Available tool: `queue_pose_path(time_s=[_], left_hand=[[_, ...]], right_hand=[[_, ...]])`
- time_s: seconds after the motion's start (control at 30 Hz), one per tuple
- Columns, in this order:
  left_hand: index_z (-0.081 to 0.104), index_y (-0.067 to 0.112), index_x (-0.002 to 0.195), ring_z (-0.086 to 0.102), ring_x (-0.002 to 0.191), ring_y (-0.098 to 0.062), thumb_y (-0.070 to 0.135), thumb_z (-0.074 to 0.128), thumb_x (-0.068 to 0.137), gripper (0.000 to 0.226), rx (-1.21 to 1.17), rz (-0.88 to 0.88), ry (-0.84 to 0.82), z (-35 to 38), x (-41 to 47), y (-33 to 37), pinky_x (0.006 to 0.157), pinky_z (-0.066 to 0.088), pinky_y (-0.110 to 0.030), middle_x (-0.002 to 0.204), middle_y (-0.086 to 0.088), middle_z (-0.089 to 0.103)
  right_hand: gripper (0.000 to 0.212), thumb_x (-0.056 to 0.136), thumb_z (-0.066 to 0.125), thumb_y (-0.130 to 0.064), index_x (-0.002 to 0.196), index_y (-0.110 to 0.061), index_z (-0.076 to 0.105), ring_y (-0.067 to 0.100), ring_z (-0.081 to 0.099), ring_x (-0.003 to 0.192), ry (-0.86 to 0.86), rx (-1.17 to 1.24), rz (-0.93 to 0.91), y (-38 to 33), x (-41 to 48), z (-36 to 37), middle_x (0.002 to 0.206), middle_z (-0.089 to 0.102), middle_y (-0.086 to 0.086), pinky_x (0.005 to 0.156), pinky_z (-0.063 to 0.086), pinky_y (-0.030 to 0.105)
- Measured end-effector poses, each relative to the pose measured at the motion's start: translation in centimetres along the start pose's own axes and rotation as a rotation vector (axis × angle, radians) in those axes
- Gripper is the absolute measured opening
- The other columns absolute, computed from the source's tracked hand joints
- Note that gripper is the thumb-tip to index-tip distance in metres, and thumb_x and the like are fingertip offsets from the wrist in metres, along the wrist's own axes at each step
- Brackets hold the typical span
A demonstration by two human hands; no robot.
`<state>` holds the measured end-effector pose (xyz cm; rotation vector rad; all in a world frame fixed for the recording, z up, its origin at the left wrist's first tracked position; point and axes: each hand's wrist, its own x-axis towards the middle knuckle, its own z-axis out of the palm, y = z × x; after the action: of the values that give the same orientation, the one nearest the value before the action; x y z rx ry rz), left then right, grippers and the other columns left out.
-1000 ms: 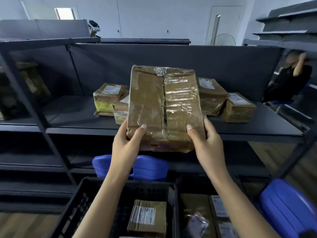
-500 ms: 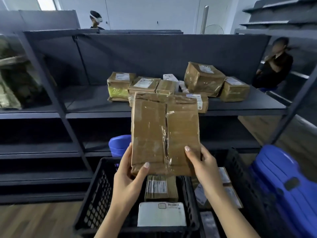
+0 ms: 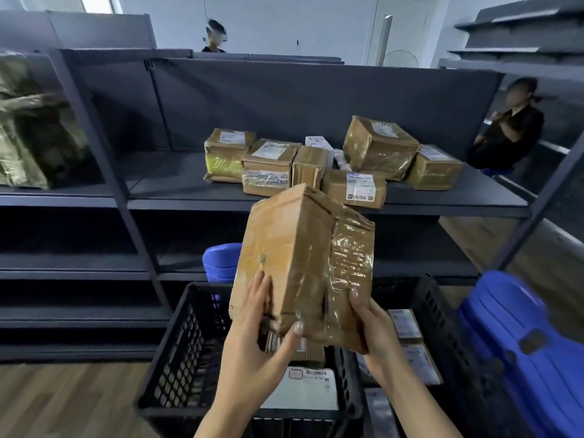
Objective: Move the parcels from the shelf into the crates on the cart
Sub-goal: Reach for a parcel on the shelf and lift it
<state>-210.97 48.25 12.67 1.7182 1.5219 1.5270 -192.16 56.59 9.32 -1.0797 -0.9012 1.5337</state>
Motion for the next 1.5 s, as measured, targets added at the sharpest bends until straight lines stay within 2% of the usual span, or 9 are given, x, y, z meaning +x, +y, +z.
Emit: queue_pose_path(time_s=[0.17, 0.27, 0.37, 0.5, 0.63, 0.77, 1.03, 1.37, 1.5], left_hand=[[0.051, 0.027, 0.138, 0.048, 0.127, 0.003, 0.056, 0.056, 0.086, 0.059, -0.062, 0.014, 0.119, -1.5, 2.1, 0.6, 0.100, 0.043, -0.016, 0.136, 0.021, 0.054], [0.047, 0.032, 0.140, 0.053, 0.116, 0.005, 0.054, 0.063, 0.083, 0.064, -0.033, -0.271, 0.164, -3.3, 5.0, 0.3, 0.096, 0.045, -0.019, 0.131, 0.020, 0.055], [0.064, 0.033, 0.122, 0.069, 0.095, -0.010, 0.054, 0.067, 0.076, 0.051, -0.243, -0.587, -0.094, -4.6, 7.5, 0.5, 0.085, 0.055, -0.032, 0.111, 0.007, 0.071], [0.078, 0.025, 0.093, 0.074, 0.079, -0.016, 0.061, 0.069, 0.061, 0.049, -0.459, -0.710, -0.353, -4.2, 7.8, 1.3, 0.060, 0.055, -0.022, 0.092, 0.000, 0.077], [0.074, 0.013, 0.097, 0.072, 0.065, -0.012, 0.056, 0.071, 0.061, 0.056, -0.558, -0.681, -0.123, -2.4, 7.0, 0.8, 0.050, 0.052, -0.018, 0.087, -0.004, 0.077], [0.069, 0.008, 0.086, 0.062, 0.045, -0.006, 0.049, 0.069, 0.069, 0.044, -0.622, -0.656, 0.015, -1.3, 6.0, 0.1, 0.041, 0.046, -0.015, 0.056, 0.006, 0.066], [0.071, 0.021, 0.094, 0.072, 0.077, -0.006, 0.057, 0.069, 0.063, 0.047, -0.432, -0.424, 0.117, 1.7, 4.5, 0.4, 0.059, 0.052, -0.012, 0.085, 0.007, 0.076], [0.050, 0.029, 0.137, 0.065, 0.104, 0.001, 0.055, 0.074, 0.064, 0.081, -0.235, -0.221, 0.028, 2.1, 4.0, 0.2, 0.090, 0.054, -0.021, 0.114, 0.017, 0.069], [0.045, 0.020, 0.142, 0.056, 0.124, -0.006, 0.045, 0.072, 0.078, 0.074, -0.333, -0.193, 0.011, 1.7, 4.1, 0.2, 0.102, 0.047, -0.028, 0.135, 0.005, 0.059]], right_hand=[[0.053, 0.089, 0.054, -0.036, 0.131, -0.005, 0.055, 0.039, 0.059, 0.117, -0.097, 0.308, 0.152, 1.3, 0.4, -0.9, 0.130, 0.059, 0.022, 0.093, 0.049, 0.052], [0.050, 0.091, 0.052, -0.036, 0.132, -0.008, 0.054, 0.042, 0.058, 0.117, -0.131, 0.395, 0.235, 1.9, 0.8, -1.3, 0.131, 0.059, 0.020, 0.093, 0.049, 0.058], [0.049, 0.089, 0.056, -0.037, 0.128, -0.008, 0.060, 0.047, 0.053, 0.121, -0.182, 0.412, 0.237, 1.8, 1.2, -1.8, 0.133, 0.057, 0.023, 0.102, 0.037, 0.066], [0.057, 0.091, 0.058, -0.045, 0.132, -0.006, 0.056, 0.043, 0.052, 0.124, -0.249, 0.274, 0.163, 1.4, 1.9, -2.0, 0.135, 0.054, 0.024, 0.102, 0.042, 0.058], [0.054, 0.098, 0.044, -0.050, 0.137, -0.013, 0.052, 0.036, 0.057, 0.121, -0.260, -0.020, 0.033, -1.2, 2.3, -1.9, 0.133, 0.058, 0.017, 0.101, 0.046, 0.053], [0.072, 0.081, 0.056, -0.060, 0.144, -0.029, 0.042, 0.011, 0.053, 0.122, 0.070, -0.566, -0.197, -5.4, 1.6, -0.9, 0.140, 0.052, -0.007, 0.097, 0.045, 0.028], [0.049, 0.066, 0.040, -0.089, 0.100, -0.055, 0.053, -0.026, 0.055, 0.085, -0.220, -0.678, -0.306, -12.1, -1.5, 3.0, 0.084, 0.061, -0.045, 0.063, 0.038, -0.005], [0.053, 0.065, 0.066, -0.073, 0.101, -0.034, 0.068, -0.002, 0.066, 0.094, -0.111, -0.500, -0.376, -9.4, -0.8, 0.5, 0.100, 0.072, -0.018, 0.084, 0.049, 0.023], [0.033, 0.070, 0.070, -0.060, 0.099, -0.045, 0.071, 0.002, 0.066, 0.101, -0.098, -0.345, -0.375, -8.3, -1.0, -0.9, 0.105, 0.072, -0.014, 0.079, 0.051, 0.014]])
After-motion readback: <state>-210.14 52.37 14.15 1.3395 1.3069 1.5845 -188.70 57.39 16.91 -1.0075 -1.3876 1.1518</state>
